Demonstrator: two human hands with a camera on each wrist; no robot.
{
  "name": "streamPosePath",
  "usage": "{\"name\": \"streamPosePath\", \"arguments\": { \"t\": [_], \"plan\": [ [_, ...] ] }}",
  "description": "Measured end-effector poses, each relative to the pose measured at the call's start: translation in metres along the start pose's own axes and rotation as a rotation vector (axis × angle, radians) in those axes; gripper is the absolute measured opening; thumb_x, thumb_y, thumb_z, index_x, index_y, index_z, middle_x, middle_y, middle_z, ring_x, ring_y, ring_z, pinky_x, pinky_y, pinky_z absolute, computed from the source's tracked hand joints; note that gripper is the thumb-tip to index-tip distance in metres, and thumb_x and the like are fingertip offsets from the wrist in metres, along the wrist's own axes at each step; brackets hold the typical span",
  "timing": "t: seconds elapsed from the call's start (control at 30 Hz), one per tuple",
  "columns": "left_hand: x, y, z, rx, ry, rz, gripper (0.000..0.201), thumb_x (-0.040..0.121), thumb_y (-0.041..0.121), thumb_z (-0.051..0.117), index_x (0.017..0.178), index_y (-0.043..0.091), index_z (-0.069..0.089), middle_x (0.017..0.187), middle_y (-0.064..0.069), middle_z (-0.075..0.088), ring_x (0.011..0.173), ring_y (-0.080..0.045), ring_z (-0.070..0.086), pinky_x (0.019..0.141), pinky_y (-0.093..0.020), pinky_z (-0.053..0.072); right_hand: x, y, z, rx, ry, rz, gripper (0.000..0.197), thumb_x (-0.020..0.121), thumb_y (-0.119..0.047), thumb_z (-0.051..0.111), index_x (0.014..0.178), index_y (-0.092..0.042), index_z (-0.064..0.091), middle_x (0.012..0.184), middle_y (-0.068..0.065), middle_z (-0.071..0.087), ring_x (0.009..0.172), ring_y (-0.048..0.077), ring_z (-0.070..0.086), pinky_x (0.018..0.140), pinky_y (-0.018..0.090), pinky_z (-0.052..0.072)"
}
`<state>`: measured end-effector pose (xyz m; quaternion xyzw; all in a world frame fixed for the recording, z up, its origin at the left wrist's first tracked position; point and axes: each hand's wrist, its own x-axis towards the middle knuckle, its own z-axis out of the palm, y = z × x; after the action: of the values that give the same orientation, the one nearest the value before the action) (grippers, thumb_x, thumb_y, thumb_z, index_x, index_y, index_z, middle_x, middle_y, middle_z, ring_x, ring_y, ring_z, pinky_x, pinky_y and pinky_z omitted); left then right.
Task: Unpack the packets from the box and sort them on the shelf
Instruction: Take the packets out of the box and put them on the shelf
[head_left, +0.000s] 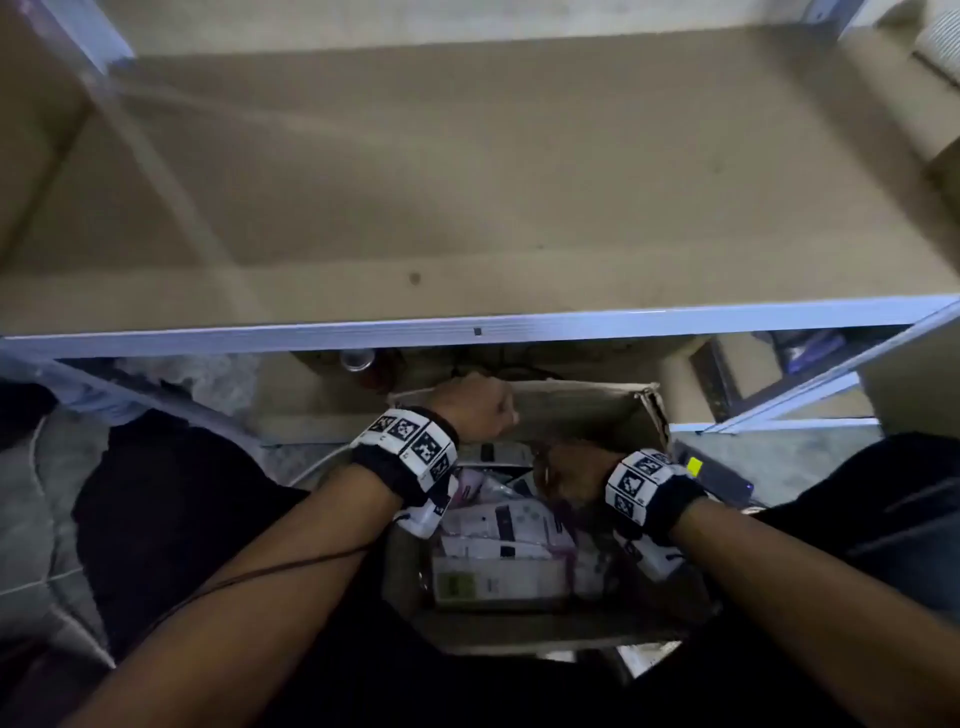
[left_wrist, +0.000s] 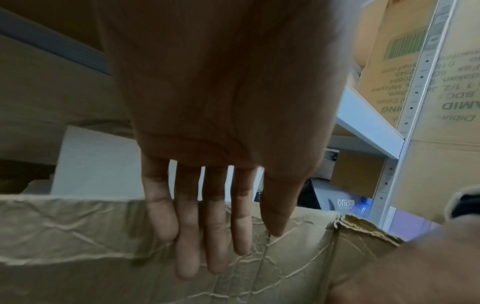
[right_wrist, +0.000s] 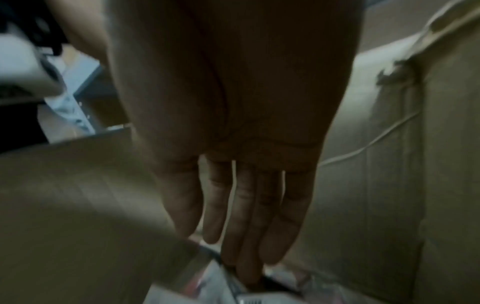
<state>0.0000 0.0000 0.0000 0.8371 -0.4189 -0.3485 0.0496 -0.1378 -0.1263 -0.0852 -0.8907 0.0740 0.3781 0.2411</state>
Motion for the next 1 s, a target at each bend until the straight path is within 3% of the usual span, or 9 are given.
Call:
{"name": "streamPosePath", "arguments": {
  "t": [0.1, 0.17, 0.2, 0.33, 0.5, 0.67, 0.83, 0.93, 1.0],
  "plan": [
    [0.002, -0.006, 0.002, 0.006, -0.039, -0.021, 0.026, 0.098, 0.038, 0.058, 0.108, 0.018, 0.071, 0.121, -0.010, 0.069, 0.110, -0.031, 0.065, 0.096, -0.042, 0.053, 0.024, -0.007, 0.015, -0.026, 0.015, 0.012, 0.025, 0.091, -0.023, 0.058, 0.104, -0.006, 0.071, 0.113, 0.015, 0.068, 0.098, 0.030, 0.063, 0.082, 0.027, 0.046],
    [0.000, -0.009, 0.002, 0.028, -0.052, -0.041, 0.028, 0.097, 0.040, 0.058, 0.109, 0.016, 0.069, 0.118, -0.012, 0.069, 0.106, -0.032, 0.065, 0.093, -0.042, 0.054, 0.036, -0.020, 0.030, -0.047, -0.077, 0.026, 0.023, 0.092, -0.019, 0.057, 0.101, -0.002, 0.070, 0.112, 0.020, 0.069, 0.087, 0.027, 0.062, 0.077, 0.031, 0.049],
    [-0.002, -0.011, 0.003, 0.046, -0.053, -0.037, 0.029, 0.098, 0.040, 0.058, 0.109, 0.016, 0.070, 0.117, -0.012, 0.069, 0.104, -0.032, 0.066, 0.093, -0.042, 0.054, 0.042, -0.025, 0.042, -0.058, -0.108, 0.025, 0.022, 0.094, -0.017, 0.057, 0.103, -0.002, 0.070, 0.115, 0.021, 0.069, 0.090, 0.028, 0.064, 0.077, 0.032, 0.050],
    [-0.005, -0.016, 0.002, 0.049, 0.004, -0.010, 0.029, 0.098, 0.040, 0.056, 0.103, 0.017, 0.072, 0.110, -0.008, 0.072, 0.101, -0.030, 0.066, 0.092, -0.042, 0.054, 0.057, -0.033, 0.089, -0.130, -0.150, 0.036, 0.034, 0.095, -0.018, 0.061, 0.126, -0.005, 0.062, 0.130, 0.018, 0.062, 0.122, 0.032, 0.058, 0.101, 0.036, 0.047],
    [-0.008, -0.023, 0.001, 0.082, 0.029, 0.012, 0.031, 0.098, 0.040, 0.054, 0.100, 0.014, 0.071, 0.101, -0.007, 0.072, 0.092, -0.028, 0.067, 0.084, -0.039, 0.055, 0.063, -0.035, 0.123, -0.256, -0.320, -0.045, 0.061, 0.095, -0.021, 0.064, 0.148, -0.003, 0.040, 0.156, 0.017, 0.035, 0.146, 0.031, 0.030, 0.119, 0.033, 0.022],
    [-0.006, -0.025, 0.001, 0.108, 0.029, 0.031, 0.031, 0.098, 0.041, 0.054, 0.102, 0.016, 0.071, 0.101, -0.006, 0.072, 0.092, -0.027, 0.067, 0.081, -0.038, 0.054, 0.064, -0.041, 0.118, -0.250, -0.279, -0.066, 0.045, 0.097, -0.023, 0.061, 0.135, -0.001, 0.052, 0.144, 0.018, 0.048, 0.134, 0.032, 0.045, 0.108, 0.038, 0.039],
    [-0.005, -0.024, 0.001, 0.115, 0.032, 0.038, 0.031, 0.099, 0.040, 0.053, 0.103, 0.015, 0.071, 0.103, -0.006, 0.072, 0.094, -0.027, 0.066, 0.082, -0.036, 0.053, 0.064, -0.036, 0.105, -0.282, -0.148, -0.098, 0.033, 0.095, -0.022, 0.061, 0.123, -0.006, 0.065, 0.134, 0.013, 0.057, 0.124, 0.028, 0.055, 0.098, 0.034, 0.044],
    [-0.004, -0.022, 0.002, 0.135, 0.026, 0.045, 0.032, 0.099, 0.039, 0.052, 0.104, 0.013, 0.071, 0.104, -0.007, 0.072, 0.095, -0.027, 0.067, 0.080, -0.035, 0.052, 0.063, -0.032, 0.107, -0.264, -0.082, -0.065, 0.040, 0.092, -0.009, 0.061, 0.131, -0.002, 0.057, 0.137, 0.015, 0.056, 0.126, 0.029, 0.055, 0.101, 0.033, 0.045],
    [-0.003, -0.020, 0.002, 0.141, 0.015, 0.046, 0.034, 0.098, 0.038, 0.052, 0.106, 0.011, 0.071, 0.105, -0.008, 0.072, 0.096, -0.029, 0.067, 0.079, -0.035, 0.051, 0.061, -0.031, 0.107, -0.246, -0.068, -0.033, 0.050, 0.090, -0.011, 0.065, 0.136, -0.003, 0.050, 0.140, 0.016, 0.053, 0.128, 0.029, 0.053, 0.103, 0.033, 0.043]
  ]
}}
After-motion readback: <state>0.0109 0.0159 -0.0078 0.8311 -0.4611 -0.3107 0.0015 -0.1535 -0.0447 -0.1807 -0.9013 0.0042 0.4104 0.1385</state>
